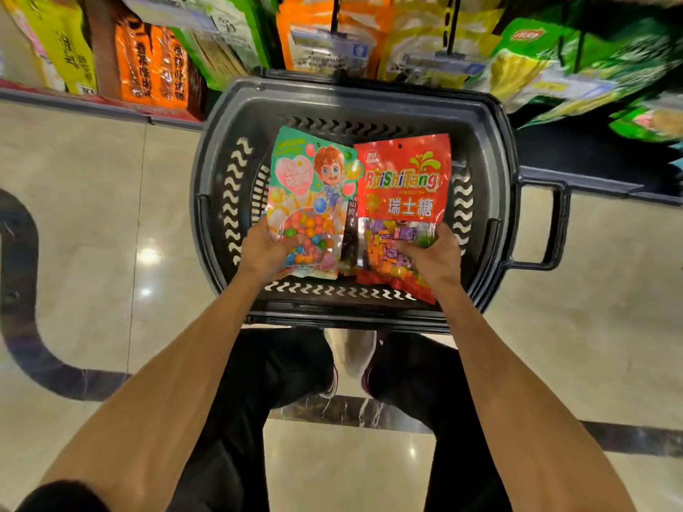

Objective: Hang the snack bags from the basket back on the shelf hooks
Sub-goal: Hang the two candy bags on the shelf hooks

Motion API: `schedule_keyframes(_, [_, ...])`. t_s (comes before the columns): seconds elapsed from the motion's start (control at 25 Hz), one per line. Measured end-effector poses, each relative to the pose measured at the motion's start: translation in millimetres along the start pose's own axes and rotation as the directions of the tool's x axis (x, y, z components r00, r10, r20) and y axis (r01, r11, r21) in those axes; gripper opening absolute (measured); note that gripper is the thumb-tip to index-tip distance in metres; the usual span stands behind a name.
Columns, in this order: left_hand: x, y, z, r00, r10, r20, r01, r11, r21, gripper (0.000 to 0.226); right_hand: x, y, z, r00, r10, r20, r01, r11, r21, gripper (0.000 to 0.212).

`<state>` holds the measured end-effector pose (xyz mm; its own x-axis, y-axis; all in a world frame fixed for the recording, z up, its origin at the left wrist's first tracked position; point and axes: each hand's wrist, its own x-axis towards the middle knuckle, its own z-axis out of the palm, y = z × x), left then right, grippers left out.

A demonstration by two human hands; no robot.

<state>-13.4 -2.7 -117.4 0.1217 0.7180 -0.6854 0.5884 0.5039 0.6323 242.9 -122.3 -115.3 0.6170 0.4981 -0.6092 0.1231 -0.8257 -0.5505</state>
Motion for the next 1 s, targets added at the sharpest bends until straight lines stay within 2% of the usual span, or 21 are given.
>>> schedule_keyframes(0.12, [-51.9,43.2,-23.3,0.998,0.053,-0.015,-0.055,0.987,-0.153,0.036,-45.1,-32.8,-42.5,0.998,-0.031,-0.052,0.028,0.999,-0.046,0.063])
schedule_keyframes(0.28, [-120.4,122.4,-65.4,0.986,0.163,0.039,-0.155,0.975,-0.161,0.045,-113.2,-89.3,-118.2,0.988,-0.125,-0.092,0.128,0.991,0.035,0.067])
schedule_keyframes(0.36, [-156.3,169.9,-80.5,0.977,0.208,0.038,-0.197,0.960,-0.197,0.043,-148.6,-121.2,-166.3,0.973,-0.187,-0.132,0.200,0.976,0.091,0.061])
schedule_keyframes(0.52, [-246.5,261.8,-93.6,0.937,0.348,0.038,-0.321,0.899,-0.298,0.041,-223.5,-169.0,-275.3,0.954,-0.221,-0.205,0.276,0.913,0.301,0.042])
schedule_keyframes(0.72, [-367.3,369.9,-70.1,0.851,0.521,0.064,-0.466,0.806,-0.365,0.033,-306.3,-171.9,-412.8,0.930,-0.253,-0.268,0.353,0.819,0.452,0.038])
schedule_keyframes(0.88, [-458.5,434.5,-18.8,0.737,0.672,0.073,-0.597,0.698,-0.394,0.029,-362.0,-150.5,-531.7,0.842,-0.299,-0.449,0.491,0.769,0.409,0.053])
schedule_keyframes(1.0, [-518.7,474.2,22.4,0.655,0.755,0.044,-0.662,0.601,-0.447,0.027,-399.6,-135.1,-610.1,0.760,-0.313,-0.570,0.592,0.696,0.406,0.048])
